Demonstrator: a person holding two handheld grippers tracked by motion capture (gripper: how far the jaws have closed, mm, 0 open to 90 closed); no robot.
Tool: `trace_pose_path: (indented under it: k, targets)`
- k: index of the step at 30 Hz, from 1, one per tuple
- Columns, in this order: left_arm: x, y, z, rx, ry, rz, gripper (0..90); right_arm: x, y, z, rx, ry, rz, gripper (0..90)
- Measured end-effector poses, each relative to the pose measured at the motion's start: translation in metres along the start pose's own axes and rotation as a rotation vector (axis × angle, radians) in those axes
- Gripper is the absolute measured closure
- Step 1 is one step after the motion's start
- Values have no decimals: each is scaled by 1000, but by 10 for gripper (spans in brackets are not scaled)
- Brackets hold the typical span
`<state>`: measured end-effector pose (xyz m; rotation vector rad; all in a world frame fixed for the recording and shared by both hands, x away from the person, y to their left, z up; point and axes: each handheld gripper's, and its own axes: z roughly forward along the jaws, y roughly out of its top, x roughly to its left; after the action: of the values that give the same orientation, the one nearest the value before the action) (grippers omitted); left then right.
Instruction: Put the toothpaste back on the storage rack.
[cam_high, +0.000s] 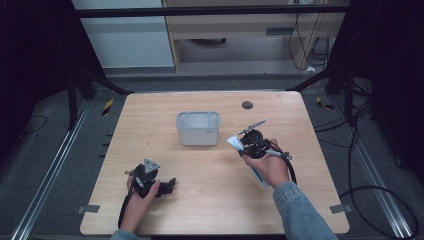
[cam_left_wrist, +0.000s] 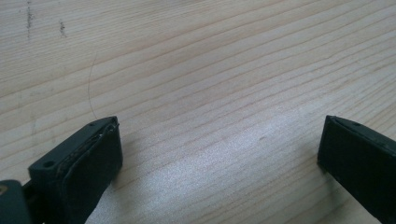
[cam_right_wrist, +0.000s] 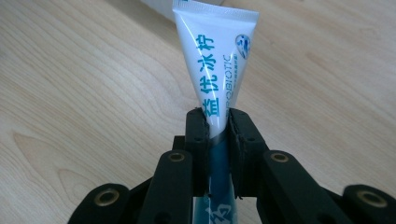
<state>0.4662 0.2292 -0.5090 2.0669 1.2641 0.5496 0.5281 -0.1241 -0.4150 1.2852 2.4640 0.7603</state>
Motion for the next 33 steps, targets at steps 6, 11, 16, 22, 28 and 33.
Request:
trace_pose_path:
  k: [6,11,16,22,28,33]
  targets:
    - [0,0,0,0,0,0,0,-6,5,-12,-25,-7,13,793]
    - [0,0,0,0,0,1,0,-10,6,-17,-41,-1,16,793]
    - [0,0,0,0,0,0,0,-13,7,-24,-85,4,28,793]
    - [0,0,0,0,0,0,0,-13,10,-32,-121,-3,27,793]
    - [0,0,0,0,0,0,0,-15,13,-38,-145,2,34,794]
    - [0,0,0,0,0,0,0,-18,15,-42,-172,6,44,794]
